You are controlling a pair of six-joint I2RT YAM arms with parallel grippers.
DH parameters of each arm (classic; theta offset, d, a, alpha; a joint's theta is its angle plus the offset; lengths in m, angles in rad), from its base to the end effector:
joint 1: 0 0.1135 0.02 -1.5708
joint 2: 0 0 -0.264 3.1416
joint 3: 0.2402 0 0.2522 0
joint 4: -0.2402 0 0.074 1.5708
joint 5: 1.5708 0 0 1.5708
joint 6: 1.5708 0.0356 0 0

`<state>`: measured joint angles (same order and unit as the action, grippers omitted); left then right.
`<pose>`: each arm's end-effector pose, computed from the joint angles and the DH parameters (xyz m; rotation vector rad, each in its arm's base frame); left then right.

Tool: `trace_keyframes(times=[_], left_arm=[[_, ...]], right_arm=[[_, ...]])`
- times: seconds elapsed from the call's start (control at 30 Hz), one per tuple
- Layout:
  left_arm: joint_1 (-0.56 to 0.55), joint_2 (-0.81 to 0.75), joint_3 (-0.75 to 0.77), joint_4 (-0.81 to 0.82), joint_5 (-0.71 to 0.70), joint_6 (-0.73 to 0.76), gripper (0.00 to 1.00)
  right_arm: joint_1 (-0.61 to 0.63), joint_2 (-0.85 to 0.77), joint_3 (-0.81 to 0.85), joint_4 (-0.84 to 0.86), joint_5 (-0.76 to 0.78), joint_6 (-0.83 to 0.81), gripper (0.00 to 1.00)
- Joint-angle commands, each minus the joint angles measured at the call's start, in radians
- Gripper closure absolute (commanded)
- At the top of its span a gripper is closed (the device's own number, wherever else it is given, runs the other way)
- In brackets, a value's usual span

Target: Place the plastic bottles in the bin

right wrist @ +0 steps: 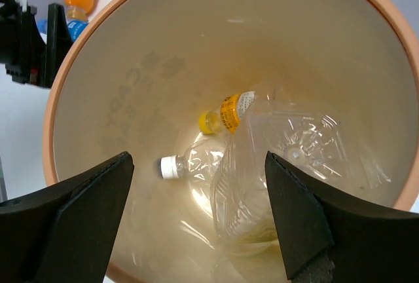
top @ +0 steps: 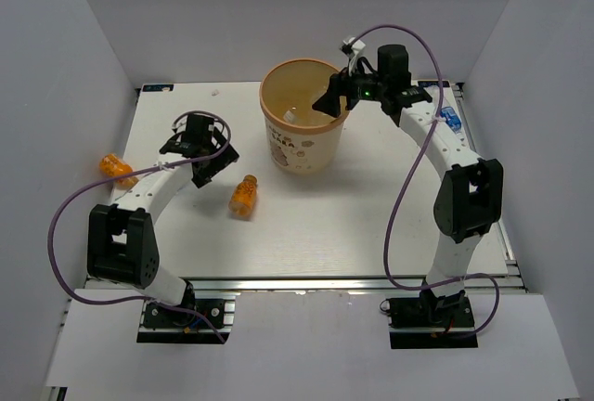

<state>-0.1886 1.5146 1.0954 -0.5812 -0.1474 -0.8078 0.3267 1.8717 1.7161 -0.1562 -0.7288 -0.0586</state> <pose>0.3078 -0.0534 0.2403 -0.8346 2.4268 -0.1931 0.4141 0.1653 0.3561 -0.8453 1.6907 0.8657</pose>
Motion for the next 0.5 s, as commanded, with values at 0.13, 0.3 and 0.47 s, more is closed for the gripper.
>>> trace_keyframes(times=[0.13,0.3,0.47], left_arm=[[-0.094,-0.044,-0.032,-0.026,-0.003,0.078,0.02],[-0.11,-0.074,-0.094,0.007,0.022,0.091,0.02],[-0.137,-0.077,-0.112,-0.002,-0.001,0.121,0.02]], right_arm=[[-0.008,-0.028,0.057,-0.028,0.063,0.005,0.13],[-0.008,-0.085,0.126,-0.074,0.071,-0.02,0.12],[-0.008,-0.167,0.129,-0.091,0.117,0.022,0.12]])
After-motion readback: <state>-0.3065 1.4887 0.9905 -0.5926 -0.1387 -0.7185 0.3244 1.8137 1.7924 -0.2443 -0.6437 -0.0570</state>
